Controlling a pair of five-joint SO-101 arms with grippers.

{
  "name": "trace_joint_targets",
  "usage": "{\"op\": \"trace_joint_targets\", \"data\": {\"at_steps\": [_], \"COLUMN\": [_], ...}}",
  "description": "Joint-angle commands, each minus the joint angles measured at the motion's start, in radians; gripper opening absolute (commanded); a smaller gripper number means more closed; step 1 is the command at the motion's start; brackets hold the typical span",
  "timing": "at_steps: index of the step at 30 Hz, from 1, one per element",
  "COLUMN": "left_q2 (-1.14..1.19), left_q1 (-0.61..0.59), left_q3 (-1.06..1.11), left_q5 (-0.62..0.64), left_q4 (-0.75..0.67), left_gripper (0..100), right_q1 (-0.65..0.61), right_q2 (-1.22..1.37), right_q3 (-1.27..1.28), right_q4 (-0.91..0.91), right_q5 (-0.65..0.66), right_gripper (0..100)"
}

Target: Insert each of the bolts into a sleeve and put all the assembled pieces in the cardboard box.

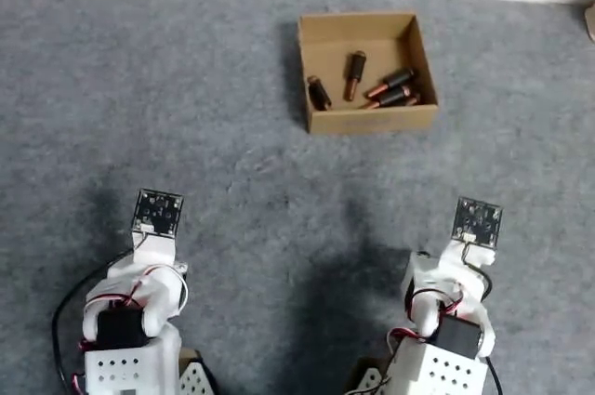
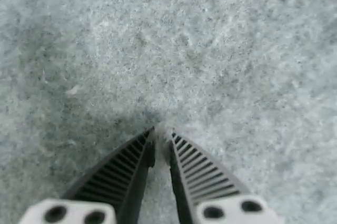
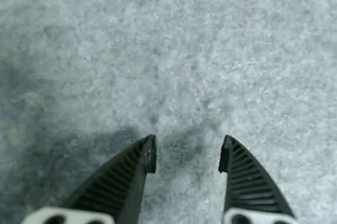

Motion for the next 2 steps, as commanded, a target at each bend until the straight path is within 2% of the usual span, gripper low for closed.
{"op": "trace_joint_targets", "data": {"at_steps": [1, 2], "left_q2": [0.004, 0.004], "left_q1": [-0.015, -0.015], "left_q3": [0.022, 0.022], "left_q5": [-0.005, -0.005], "left_q4": [0.005, 0.005], "left_gripper": [6, 6], "right_q1": [0.01, 0.01], "right_q2": [-0.001, -0.001], "right_q3": [0.108, 0.108], "right_q4": [0.002, 0.002], "right_q5": [-0.006, -0.006], "right_gripper": [18.1, 18.1]}}
